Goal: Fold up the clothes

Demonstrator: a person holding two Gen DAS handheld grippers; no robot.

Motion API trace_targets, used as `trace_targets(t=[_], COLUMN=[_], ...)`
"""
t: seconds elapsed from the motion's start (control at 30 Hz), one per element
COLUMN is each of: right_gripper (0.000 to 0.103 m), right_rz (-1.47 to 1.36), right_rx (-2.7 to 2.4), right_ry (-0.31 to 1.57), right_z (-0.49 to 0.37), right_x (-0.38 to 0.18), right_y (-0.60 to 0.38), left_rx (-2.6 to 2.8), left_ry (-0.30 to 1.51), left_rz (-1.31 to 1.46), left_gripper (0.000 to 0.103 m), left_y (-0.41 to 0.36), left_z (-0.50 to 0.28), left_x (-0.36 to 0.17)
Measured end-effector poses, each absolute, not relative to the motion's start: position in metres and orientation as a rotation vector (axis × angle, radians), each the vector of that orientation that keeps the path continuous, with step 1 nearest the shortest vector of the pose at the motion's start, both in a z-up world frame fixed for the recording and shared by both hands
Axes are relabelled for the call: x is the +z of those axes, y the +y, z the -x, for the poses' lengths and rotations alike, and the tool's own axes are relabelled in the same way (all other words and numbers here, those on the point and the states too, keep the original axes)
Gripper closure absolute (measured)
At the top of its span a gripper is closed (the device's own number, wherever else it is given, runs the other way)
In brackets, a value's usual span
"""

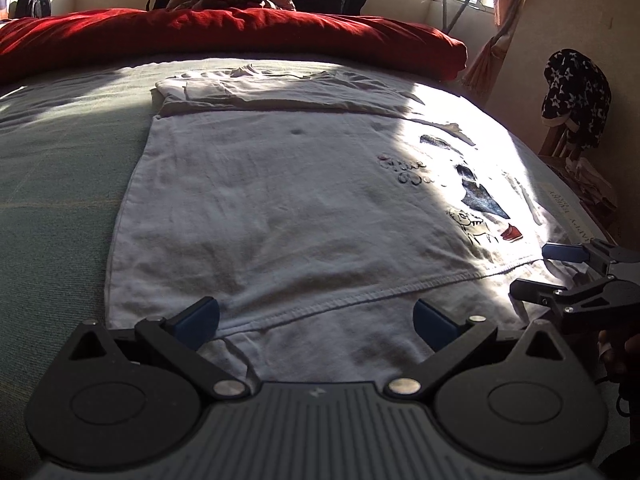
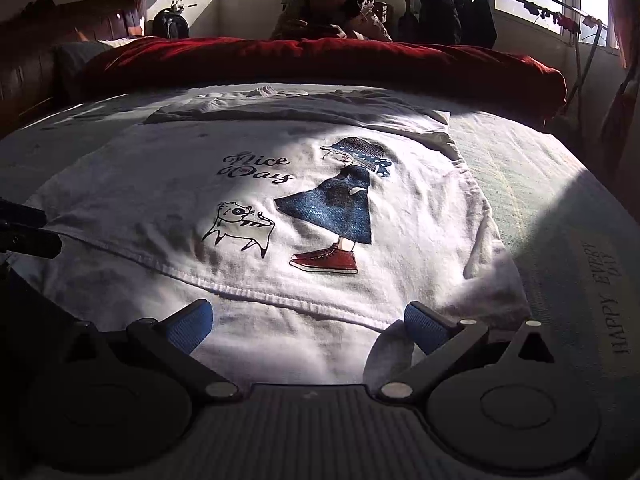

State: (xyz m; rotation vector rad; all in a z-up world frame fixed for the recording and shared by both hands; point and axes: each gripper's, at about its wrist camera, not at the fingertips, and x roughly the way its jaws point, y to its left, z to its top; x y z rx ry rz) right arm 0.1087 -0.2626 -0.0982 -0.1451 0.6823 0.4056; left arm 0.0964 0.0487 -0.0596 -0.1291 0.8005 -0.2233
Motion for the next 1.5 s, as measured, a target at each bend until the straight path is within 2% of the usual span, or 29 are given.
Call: trace_targets(t=[0.3, 0.47, 0.6, 0.7, 0.93, 1.5], right_gripper=[0.000, 0.000, 0.000, 0.000, 0.000, 0.000], right_rz=[0.147, 0.149, 0.147, 0.138, 0.292, 0.187], right_rx=[0.397, 0.398, 0.427, 0.435, 0.324, 0.359], right_ry=[0.687, 0.697, 0.715, 0.660, 0.571, 0.701], right_z=[-0.108, -0.109, -0.114, -0.114, -0.111, -0.095], right_x=[-0.098, -0.096, -0.083, -0.065, -0.031, -0.053], right_y=[-0.262, -0.262, -0.264, -0.273, -0.287, -0.290], left_rx=[-0.180, -0.169, -0.174, -0.208, -0.367, -0.464], left_ry=[0.817, 0.815, 0.790, 0.763, 0.680, 0.591], left_rz=[0.225, 0.191, 0.069, -0.080, -0.386, -0.788], left_gripper=[0.001, 0.001, 0.001, 0.001, 0.001, 0.001], left_y=[0.074, 0.074, 0.061, 0.041, -0.021, -0.101], left_z=[-0.104, -0.096, -0.092, -0.088, -0.074, -0.072], left_x=[-0.057, -0.057, -0.048, -0.040, -0.035, -0.071])
